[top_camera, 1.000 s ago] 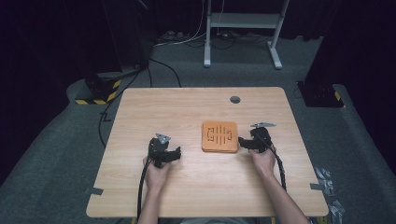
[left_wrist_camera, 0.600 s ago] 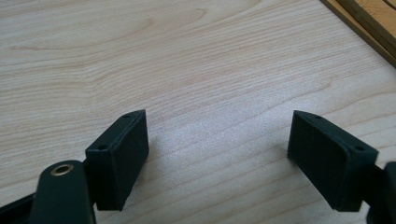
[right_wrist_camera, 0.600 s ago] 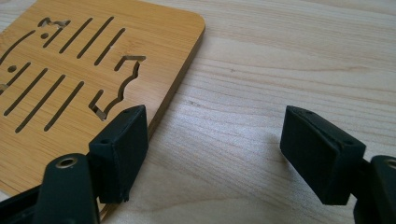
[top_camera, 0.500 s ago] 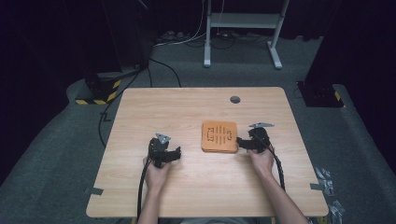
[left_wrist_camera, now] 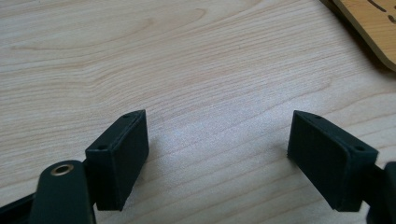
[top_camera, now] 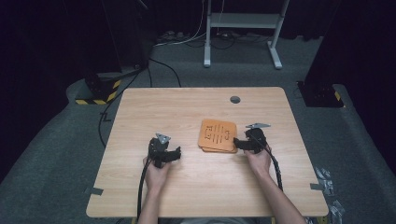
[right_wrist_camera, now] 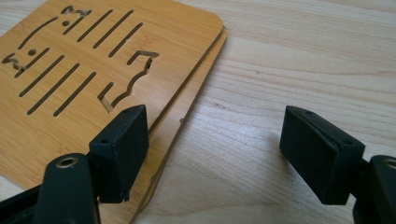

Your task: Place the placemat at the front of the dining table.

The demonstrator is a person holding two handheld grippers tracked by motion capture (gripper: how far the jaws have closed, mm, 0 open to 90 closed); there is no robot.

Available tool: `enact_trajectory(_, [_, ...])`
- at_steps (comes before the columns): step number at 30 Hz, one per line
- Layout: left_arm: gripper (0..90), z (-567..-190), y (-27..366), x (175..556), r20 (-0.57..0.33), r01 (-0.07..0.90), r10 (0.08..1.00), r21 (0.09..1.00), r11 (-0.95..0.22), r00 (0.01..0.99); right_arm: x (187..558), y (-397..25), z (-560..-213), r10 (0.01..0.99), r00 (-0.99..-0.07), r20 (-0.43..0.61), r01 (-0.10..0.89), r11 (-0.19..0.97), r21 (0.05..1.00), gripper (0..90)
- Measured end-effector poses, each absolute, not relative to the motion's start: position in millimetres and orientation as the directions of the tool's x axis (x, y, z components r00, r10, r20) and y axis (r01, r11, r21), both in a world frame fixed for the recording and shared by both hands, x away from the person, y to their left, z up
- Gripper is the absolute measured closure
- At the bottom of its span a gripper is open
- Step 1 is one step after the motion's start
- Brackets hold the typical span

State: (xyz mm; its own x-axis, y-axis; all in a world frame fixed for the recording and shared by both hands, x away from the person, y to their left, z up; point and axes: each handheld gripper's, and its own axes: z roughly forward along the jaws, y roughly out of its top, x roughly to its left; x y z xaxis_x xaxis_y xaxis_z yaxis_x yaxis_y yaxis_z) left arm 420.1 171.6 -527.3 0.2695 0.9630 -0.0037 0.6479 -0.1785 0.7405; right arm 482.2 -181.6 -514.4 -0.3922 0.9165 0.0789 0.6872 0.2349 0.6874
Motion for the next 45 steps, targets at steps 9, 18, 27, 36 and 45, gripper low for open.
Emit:
enact_trajectory(9, [20.6,-527.3,171.6,420.1,-0.004,0.648,0.963,0.741,-0.178,0.269,481.0,-174.9,-515.1,0.91,-0.407,0.08,0.681,0.244,0.691,23.5])
enact_trajectory(18, [20.8,-527.2,171.8,420.4,-0.002,0.652,0.968,0.74,-0.168,0.252,478.1,-170.7,-513.3,0.9,-0.43,0.073,0.668,0.263,0.697,23.3])
enact_trajectory(27, [23.7,-522.1,171.5,427.2,-0.049,0.68,0.965,0.718,-0.144,0.257,479.5,-178.3,-519.4,0.904,-0.416,0.099,0.664,0.227,0.713,22.8])
enact_trajectory(36, [24.8,-512.8,153.3,438.3,-0.106,0.651,0.941,0.746,-0.138,0.321,477.4,-181.3,-522.8,0.9,-0.422,0.105,0.644,0.216,0.734,22.5])
enact_trajectory(45, [24.6,-497.9,127.9,452.4,-0.106,0.624,0.926,0.765,-0.157,0.363,476.8,-180.7,-522.8,0.9,-0.424,0.101,0.638,0.218,0.738,23.8])
